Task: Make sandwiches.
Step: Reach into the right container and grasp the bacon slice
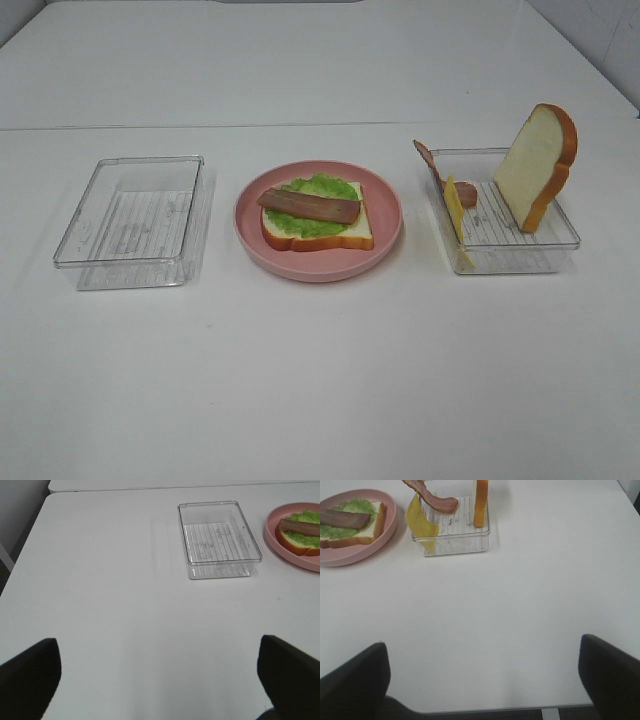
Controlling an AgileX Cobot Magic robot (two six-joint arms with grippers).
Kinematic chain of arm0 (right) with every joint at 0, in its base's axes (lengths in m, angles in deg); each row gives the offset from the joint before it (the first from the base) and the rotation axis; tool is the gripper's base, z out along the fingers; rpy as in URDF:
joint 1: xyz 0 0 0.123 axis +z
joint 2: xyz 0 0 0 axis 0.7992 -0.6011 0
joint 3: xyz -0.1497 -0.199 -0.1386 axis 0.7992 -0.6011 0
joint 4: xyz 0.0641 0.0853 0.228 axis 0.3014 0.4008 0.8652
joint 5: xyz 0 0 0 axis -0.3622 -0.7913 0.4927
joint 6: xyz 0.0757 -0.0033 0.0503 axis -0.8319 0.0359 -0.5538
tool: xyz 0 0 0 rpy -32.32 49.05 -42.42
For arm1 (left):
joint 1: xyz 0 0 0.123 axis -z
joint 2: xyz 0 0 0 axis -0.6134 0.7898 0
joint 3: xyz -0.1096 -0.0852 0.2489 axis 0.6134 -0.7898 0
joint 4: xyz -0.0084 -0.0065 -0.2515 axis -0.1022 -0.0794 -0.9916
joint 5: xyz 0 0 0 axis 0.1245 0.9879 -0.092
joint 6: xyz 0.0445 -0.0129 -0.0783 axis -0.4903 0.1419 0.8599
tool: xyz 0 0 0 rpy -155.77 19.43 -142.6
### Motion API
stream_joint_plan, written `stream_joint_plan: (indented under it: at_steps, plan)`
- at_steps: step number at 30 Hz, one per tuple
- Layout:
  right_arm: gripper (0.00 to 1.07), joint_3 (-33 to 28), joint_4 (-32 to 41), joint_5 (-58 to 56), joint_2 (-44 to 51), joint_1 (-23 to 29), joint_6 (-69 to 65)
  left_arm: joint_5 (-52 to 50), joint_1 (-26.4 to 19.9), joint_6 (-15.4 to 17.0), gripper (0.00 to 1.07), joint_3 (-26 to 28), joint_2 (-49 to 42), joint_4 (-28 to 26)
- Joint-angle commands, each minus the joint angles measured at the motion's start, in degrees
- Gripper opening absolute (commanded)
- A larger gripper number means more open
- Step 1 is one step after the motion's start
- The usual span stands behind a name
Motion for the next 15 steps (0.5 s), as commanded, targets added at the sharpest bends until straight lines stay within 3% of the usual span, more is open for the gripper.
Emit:
stream_joint_plan:
  at_steps: [1,7,8,10,11,15]
  plan:
    - [0.99,0.2,0.3,0.9,-0.7,-0.3,0.3,-1.0,-0.1,0.3,1.00,-0.1,-1.0,-0.2]
    - [0.99,5.5,1.1,0.5,-14.0,-0.3,0.6,-1.0,-0.1,0.3,1.00,-0.1,-1.0,-0.2]
    - [0.99,8.9,1.8,-0.3,-21.3,-0.3,1.8,-1.0,-0.1,0.3,1.00,-0.1,-1.0,-0.2]
    - [0.99,10.7,2.1,-0.8,-24.3,-0.3,2.2,-1.0,-0.1,0.3,1.00,-0.1,-1.0,-0.2]
    - [0.99,15.4,3.3,-1.9,-31.6,-0.2,2.3,-1.0,-0.1,0.3,1.00,-0.1,-1.0,-0.2]
    - [0.99,22.3,4.1,-3.7,-41.3,-0.2,2.3,-1.0,-0.1,0.3,1.00,-0.1,-1.0,-0.2]
